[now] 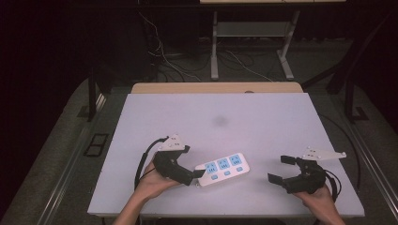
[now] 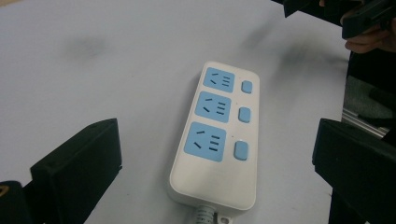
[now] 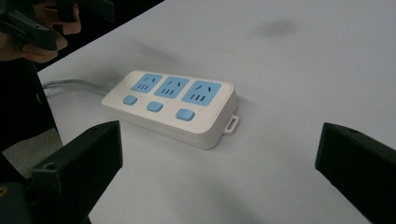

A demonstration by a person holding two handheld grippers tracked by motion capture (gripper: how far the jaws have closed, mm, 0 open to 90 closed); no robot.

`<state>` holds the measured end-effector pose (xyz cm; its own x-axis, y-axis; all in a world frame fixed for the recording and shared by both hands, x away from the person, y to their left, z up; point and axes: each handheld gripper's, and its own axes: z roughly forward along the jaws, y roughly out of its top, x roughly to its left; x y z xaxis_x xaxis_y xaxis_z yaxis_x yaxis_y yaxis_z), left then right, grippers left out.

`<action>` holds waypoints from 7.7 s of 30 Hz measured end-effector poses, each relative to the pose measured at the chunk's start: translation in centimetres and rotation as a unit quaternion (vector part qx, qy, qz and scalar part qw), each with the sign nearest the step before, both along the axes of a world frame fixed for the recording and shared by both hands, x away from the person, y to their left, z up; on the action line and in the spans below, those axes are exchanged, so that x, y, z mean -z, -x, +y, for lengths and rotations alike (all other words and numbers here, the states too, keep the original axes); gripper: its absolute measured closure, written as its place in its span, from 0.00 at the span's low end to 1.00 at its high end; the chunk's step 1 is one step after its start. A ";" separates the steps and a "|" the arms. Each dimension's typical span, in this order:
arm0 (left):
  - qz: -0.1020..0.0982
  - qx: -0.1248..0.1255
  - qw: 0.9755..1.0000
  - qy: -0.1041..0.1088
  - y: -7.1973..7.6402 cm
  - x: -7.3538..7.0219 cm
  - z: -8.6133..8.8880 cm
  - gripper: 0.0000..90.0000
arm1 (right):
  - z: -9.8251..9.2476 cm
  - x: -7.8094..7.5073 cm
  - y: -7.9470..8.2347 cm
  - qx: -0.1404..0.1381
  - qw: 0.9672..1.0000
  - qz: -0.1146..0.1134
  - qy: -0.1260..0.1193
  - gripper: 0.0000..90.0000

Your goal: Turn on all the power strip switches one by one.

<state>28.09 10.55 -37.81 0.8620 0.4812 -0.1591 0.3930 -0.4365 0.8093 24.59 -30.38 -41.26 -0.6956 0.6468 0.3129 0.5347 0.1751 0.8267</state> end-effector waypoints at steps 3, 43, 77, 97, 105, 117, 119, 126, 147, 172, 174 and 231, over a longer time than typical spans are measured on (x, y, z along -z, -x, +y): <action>0.002 0.006 1.000 -0.006 -0.1 -0.1 -0.4 0.00 | 0.0 0.0 0.0 -0.001 1.000 0.000 0.000 0.01; 0.017 0.093 0.993 -0.068 -1.6 0.2 -4.1 0.71 | 0.2 0.1 0.1 -0.007 1.000 -0.002 0.009 0.01; 0.046 0.132 0.983 -0.117 -2.1 2.0 -6.4 0.99 | 0.3 0.1 0.1 -0.011 1.000 -0.002 0.013 0.01; 0.059 0.148 0.979 -0.130 -2.0 3.0 -6.6 0.99 | 0.3 0.1 0.0 -0.013 1.000 -0.001 0.011 0.01; 0.063 0.150 0.979 -0.124 -2.2 3.2 -6.5 0.99 | 0.3 0.2 0.0 -0.016 1.000 0.000 0.013 0.01; 0.078 0.152 0.980 -0.104 -2.6 3.7 -6.2 1.00 | 0.3 0.2 0.0 -0.016 1.000 0.000 0.010 0.01; 0.074 0.156 0.980 -0.104 -2.5 3.7 -6.1 1.00 | 0.3 0.2 0.0 -0.016 1.000 0.001 0.009 0.01; 0.074 0.158 0.980 -0.098 -2.4 4.0 -6.7 1.00 | 0.2 0.1 0.1 -0.017 1.000 0.001 0.007 0.01; 0.070 0.147 0.985 -0.059 -2.3 4.8 -5.8 1.00 | -0.3 -0.1 0.3 -0.011 1.000 -0.005 -0.003 0.01; 0.056 0.137 0.985 -0.093 -2.0 4.0 -6.6 1.00 | -0.3 0.0 0.2 -0.011 1.000 -0.003 -0.002 0.01; 0.057 0.146 0.983 -0.098 -2.1 3.7 -6.8 1.00 | -0.3 0.0 0.2 -0.010 1.000 -0.003 -0.004 0.01; 0.062 0.161 0.977 -0.122 -4.2 3.0 -10.2 0.99 | -0.4 -0.1 0.2 -0.011 1.000 -0.005 -0.003 0.01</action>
